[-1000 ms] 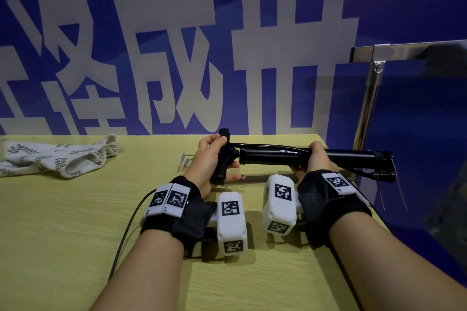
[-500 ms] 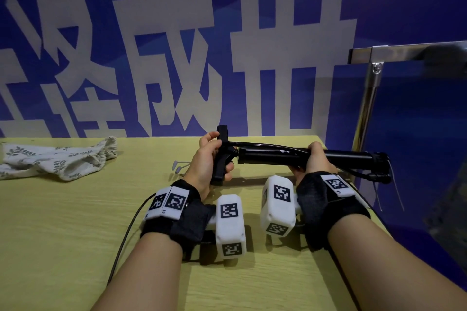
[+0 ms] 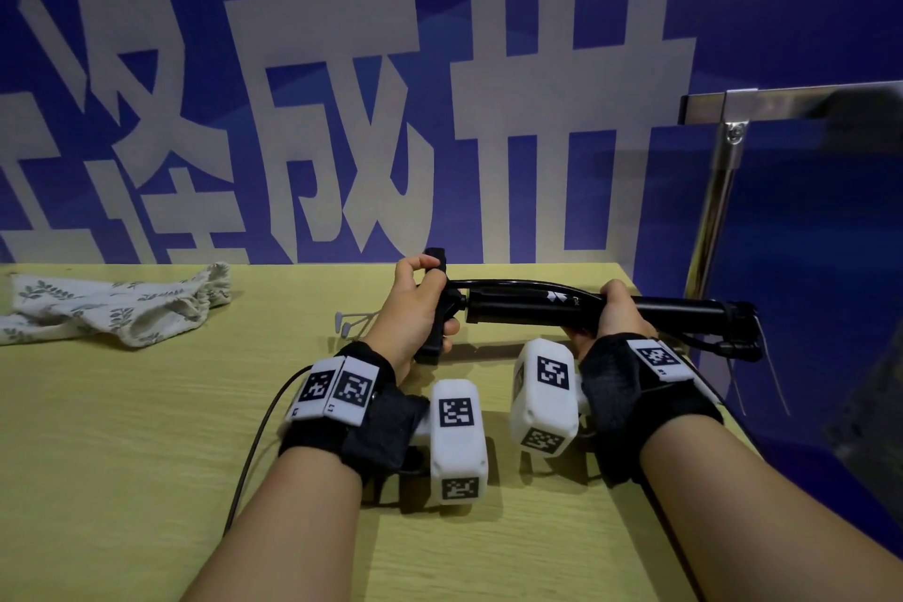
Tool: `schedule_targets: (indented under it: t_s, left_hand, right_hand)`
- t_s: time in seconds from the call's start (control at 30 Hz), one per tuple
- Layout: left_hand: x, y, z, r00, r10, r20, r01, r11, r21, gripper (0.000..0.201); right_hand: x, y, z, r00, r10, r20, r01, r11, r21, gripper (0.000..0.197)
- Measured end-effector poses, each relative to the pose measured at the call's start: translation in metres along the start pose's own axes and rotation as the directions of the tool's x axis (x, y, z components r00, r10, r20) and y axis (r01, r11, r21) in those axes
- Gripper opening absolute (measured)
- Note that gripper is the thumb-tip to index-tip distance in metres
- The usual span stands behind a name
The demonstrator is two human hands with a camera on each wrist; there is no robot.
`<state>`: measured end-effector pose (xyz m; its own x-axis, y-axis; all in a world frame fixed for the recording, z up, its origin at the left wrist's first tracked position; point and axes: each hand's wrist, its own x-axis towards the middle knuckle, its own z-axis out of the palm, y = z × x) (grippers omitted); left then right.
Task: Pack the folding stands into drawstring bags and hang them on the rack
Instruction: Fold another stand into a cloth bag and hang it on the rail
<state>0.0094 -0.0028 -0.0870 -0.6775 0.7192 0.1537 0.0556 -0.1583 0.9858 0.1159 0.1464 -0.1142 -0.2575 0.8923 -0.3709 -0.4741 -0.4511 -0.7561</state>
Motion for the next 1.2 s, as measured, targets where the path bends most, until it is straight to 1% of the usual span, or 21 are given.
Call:
schedule_targets:
  t_s: [0.07,0.23,0.37,0.43,0.53,0.63,0.7,0.73,0.8,0.87,0.93,1.0,1.03,1.07,1.1,1.13,1.17,1.2]
  left_hand:
    - [-0.001,-0.001,-0.001,1.000,-0.007,0.008,0.007,1.000,0.006,0.015]
    - [-0.001,-0.001,-0.001,0.999,-0.027,0.031,0.028,0.999,-0.028,0.020]
    - [0.002,-0.002,0.002,0.999,-0.015,-0.030,0.015,1.000,0.003,0.018]
    - [0.003,-0.003,0.002,0.998,-0.024,-0.060,0.024,1.000,0.013,0.018]
    - [0.002,-0.004,0.000,0.995,-0.072,-0.066,0.071,0.997,-0.013,0.023]
    - [0.001,-0.004,-0.003,0.992,-0.123,-0.023,0.122,0.991,-0.061,0.025]
    - [0.001,-0.003,-0.004,0.992,-0.122,-0.023,0.119,0.988,-0.094,0.024]
    - [0.002,-0.003,-0.004,0.992,-0.119,-0.036,0.115,0.989,-0.097,0.027]
    - [0.004,-0.004,-0.004,0.990,-0.117,-0.075,0.112,0.991,-0.074,0.029]
    - [0.004,-0.004,-0.004,0.988,-0.122,-0.090,0.118,0.992,-0.051,0.030]
    - [0.003,-0.004,-0.005,0.989,-0.111,-0.095,0.108,0.994,-0.035,0.031]
    - [0.002,-0.003,-0.006,0.990,-0.092,-0.110,0.089,0.996,-0.029,0.032]
    - [0.003,-0.003,-0.006,0.989,-0.091,-0.118,0.087,0.996,-0.036,0.033]
    - [0.004,-0.003,-0.006,0.987,-0.094,-0.127,0.090,0.995,-0.035,0.034]
    - [0.005,-0.004,-0.007,0.985,-0.096,-0.140,0.094,0.995,-0.022,0.035]
    - [0.006,-0.006,-0.008,0.983,-0.092,-0.159,0.094,0.996,0.005,0.037]
    - [0.008,-0.007,-0.009,0.980,-0.081,-0.184,0.088,0.996,0.029,0.039]
    - [0.010,-0.009,-0.010,0.976,-0.070,-0.208,0.081,0.996,0.043,0.041]
  right_hand:
    - [0.000,0.000,-0.001,1.000,-0.002,-0.011,0.002,1.000,-0.020,0.052]
    - [0.001,-0.002,-0.002,1.000,-0.015,-0.012,0.015,1.000,-0.018,0.058]
    - [0.003,0.001,0.000,0.999,-0.022,-0.045,0.020,0.999,-0.041,0.065]
    - [0.004,0.002,0.002,0.998,-0.027,-0.049,0.024,0.998,-0.063,0.065]
    - [-0.001,0.002,0.002,0.997,-0.032,-0.077,0.020,0.989,-0.147,0.057]
    - [-0.002,0.002,0.001,0.994,-0.059,-0.092,0.044,0.987,-0.152,0.059]
    - [-0.006,0.001,0.002,0.996,-0.044,-0.080,0.033,0.991,-0.130,0.055]
    - [-0.008,-0.001,0.003,0.996,-0.034,-0.078,0.025,0.993,-0.115,0.053]
    - [-0.012,-0.004,0.004,0.998,-0.029,-0.062,0.023,0.995,-0.094,0.045]
    - [-0.016,-0.006,0.003,0.999,-0.020,-0.046,0.018,0.999,-0.047,0.036]
    - [-0.022,-0.008,0.001,1.000,-0.017,-0.014,0.016,0.998,-0.066,0.031]
    - [-0.020,-0.007,0.001,0.998,-0.056,0.022,0.059,0.976,-0.208,0.034]
    - [-0.021,-0.009,0.002,1.000,-0.013,0.011,0.015,0.986,-0.168,0.039]
    - [-0.021,-0.009,0.005,1.000,-0.004,0.016,0.008,0.979,-0.205,0.043]
    - [-0.018,-0.007,0.005,1.000,-0.023,0.011,0.025,0.967,-0.254,0.044]
    - [-0.015,-0.005,0.005,0.999,-0.024,0.048,0.035,0.963,-0.268,0.044]
    - [-0.017,-0.003,0.002,0.994,-0.068,0.090,0.090,0.958,-0.273,0.043]
    - [-0.021,-0.002,0.004,0.987,-0.056,0.151,0.097,0.955,-0.282,0.043]
